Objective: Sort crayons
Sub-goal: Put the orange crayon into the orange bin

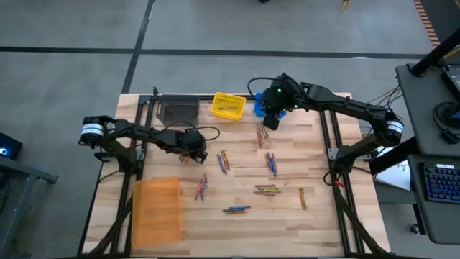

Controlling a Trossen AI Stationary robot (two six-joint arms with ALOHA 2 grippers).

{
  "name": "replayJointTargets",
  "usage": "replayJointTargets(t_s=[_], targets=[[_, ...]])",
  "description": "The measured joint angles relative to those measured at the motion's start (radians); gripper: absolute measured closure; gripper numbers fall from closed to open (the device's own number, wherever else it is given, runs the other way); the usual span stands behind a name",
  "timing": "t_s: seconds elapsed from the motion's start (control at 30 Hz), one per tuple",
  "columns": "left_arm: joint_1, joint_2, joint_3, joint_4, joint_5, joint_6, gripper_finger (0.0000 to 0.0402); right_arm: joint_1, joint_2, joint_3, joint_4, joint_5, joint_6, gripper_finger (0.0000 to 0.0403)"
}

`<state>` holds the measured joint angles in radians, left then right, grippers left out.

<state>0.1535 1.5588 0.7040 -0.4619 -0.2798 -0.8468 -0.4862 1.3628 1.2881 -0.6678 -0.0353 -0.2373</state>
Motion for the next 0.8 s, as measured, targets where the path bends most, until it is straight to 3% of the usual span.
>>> replayJointTargets(t_s=[0.3, 0.53, 0.8], targets=[[-0.001, -0.003, -0.003, 0.029, 0.009, 0.019, 0.0394, 0.0, 0.0, 0.0, 0.0, 0.0, -0.009, 0.0321], [-0.002, -0.042, 0.003, 0.047, 0.068, 0.048, 0.0399, 0.0, 0.0, 0.0, 0.0, 0.0, -0.009, 0.0321], [-0.003, -0.236, 0.003, 0.032, 0.176, 0.124, 0.0401, 0.0, 0.0, 0.0, 0.0, 0.0, -0.008, 0.0321]])
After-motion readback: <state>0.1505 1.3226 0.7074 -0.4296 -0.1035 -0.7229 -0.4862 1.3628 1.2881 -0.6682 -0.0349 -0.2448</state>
